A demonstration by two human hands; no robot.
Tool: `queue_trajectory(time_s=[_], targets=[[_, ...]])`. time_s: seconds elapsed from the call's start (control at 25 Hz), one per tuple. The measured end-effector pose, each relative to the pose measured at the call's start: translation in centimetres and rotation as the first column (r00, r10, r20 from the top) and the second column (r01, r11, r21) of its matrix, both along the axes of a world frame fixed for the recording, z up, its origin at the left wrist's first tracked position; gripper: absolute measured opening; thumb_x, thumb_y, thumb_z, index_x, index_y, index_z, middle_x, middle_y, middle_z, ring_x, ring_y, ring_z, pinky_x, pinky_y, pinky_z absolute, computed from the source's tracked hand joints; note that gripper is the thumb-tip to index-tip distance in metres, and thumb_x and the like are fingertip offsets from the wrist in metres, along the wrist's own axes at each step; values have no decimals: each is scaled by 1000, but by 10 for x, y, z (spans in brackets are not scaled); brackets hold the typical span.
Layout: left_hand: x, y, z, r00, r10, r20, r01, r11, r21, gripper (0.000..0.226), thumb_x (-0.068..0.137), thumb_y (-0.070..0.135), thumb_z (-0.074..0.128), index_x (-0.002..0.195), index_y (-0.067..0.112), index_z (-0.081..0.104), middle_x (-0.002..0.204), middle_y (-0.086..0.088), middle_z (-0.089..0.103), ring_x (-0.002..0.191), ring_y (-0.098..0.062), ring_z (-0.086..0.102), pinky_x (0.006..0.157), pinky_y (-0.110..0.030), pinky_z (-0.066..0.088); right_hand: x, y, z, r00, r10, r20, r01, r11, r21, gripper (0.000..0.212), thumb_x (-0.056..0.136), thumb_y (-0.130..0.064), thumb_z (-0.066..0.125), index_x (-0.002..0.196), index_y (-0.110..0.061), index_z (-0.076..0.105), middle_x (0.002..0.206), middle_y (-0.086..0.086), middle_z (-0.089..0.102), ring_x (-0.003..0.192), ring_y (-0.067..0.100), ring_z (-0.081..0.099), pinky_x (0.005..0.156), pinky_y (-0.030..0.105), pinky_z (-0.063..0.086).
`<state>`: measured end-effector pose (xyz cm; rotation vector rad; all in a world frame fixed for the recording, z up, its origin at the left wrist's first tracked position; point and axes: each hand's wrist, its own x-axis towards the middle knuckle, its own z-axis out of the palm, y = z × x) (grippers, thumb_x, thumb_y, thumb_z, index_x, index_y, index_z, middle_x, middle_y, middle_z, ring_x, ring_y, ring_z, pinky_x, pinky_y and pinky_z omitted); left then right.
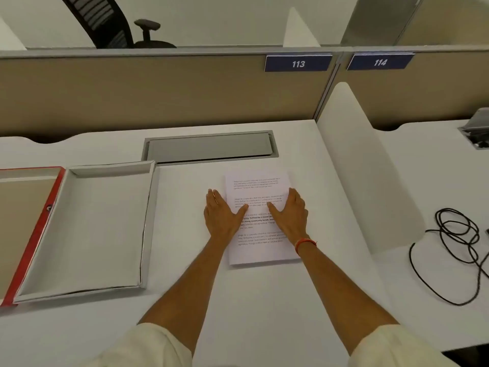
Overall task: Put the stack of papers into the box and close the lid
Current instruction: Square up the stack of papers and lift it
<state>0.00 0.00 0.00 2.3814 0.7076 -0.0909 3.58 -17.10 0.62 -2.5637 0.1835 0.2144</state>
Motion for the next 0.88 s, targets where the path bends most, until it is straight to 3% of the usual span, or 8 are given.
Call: queue_trajectory(time_s=[0.2,0.36,0.6,0.88], targets=[[11,1,5,974,179,-136,-188,981,-57,99,66,61,77,135,2,38,141,-16,41,133,-33,41,104,-51,39,14,3,4,969,-196,-149,195,981,-20,85,74,-50,75,133,0,38,136,17,44,126,34,44,99,51,43],[25,-1,13,954,175,-245,-232,946,-227,91,60,46,88,129,5,45,137,-17,45,131,-34,42,102,-50,41,29,-1,10,920,-237,-312,258,966,27,85,68,-46,82,131,-3,45,135,18,44,126,36,45,101,52,44],[39,-6,23,926,86,-367,-156,974,-165,80,63,36,89,125,5,49,130,-15,54,122,-30,48,99,-40,48,44,-11,13,908,-186,-375,225,973,61,75,64,-43,87,121,-5,56,127,18,59,118,36,56,102,48,47],[38,-3,29,932,104,-349,-207,940,-273,67,67,29,88,120,4,55,125,-15,62,114,-32,61,100,-45,51,49,-7,20,893,-195,-406,232,972,45,76,63,-36,89,123,-6,53,130,19,53,119,36,53,99,45,48]])
